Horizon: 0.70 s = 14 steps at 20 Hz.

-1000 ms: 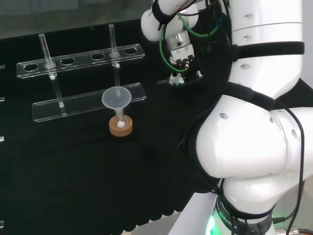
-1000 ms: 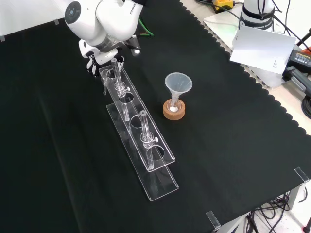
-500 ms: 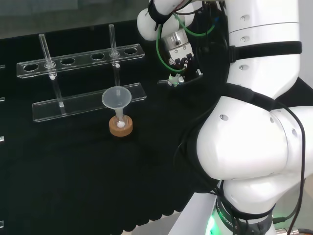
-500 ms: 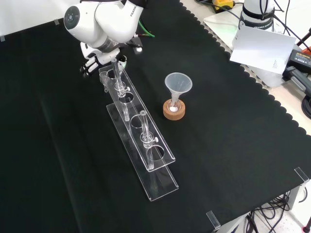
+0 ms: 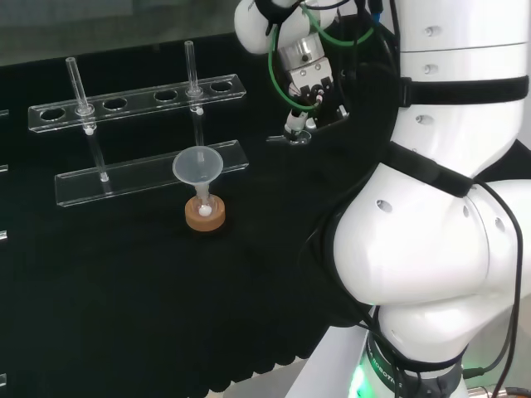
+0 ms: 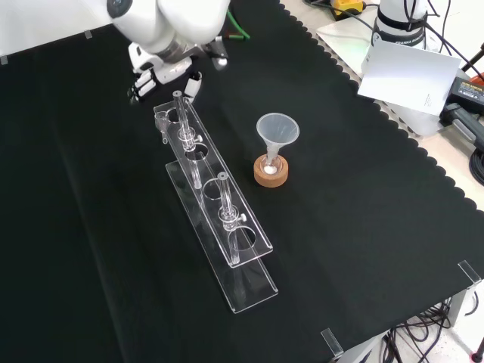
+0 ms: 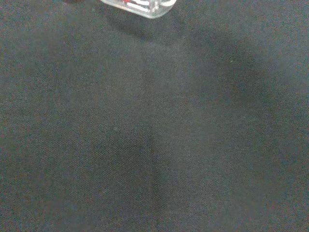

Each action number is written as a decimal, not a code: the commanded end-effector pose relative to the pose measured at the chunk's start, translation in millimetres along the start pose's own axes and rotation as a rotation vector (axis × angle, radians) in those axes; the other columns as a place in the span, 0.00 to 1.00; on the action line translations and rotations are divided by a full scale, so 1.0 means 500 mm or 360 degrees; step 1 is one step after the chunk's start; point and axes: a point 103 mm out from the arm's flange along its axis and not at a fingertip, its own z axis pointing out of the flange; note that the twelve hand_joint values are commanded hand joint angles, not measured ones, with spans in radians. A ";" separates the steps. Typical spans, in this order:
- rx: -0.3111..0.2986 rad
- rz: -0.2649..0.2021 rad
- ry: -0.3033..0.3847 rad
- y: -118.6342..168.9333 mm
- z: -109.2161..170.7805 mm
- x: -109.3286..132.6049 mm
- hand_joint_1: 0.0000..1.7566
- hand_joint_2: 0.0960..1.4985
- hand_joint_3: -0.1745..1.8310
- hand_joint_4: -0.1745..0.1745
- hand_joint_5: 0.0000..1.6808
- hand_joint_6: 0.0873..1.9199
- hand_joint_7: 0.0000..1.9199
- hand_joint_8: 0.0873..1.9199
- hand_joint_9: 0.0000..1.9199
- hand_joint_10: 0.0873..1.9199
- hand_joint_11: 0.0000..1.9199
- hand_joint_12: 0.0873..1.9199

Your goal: Put the weighing funnel back on the table.

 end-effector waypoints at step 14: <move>-0.0217 0.0035 0.0201 -0.306 -0.124 -0.022 0.39 0.61 0.00 0.41 0.17 0.00 0.04 0.27 0.18 0.30 0.10 0.70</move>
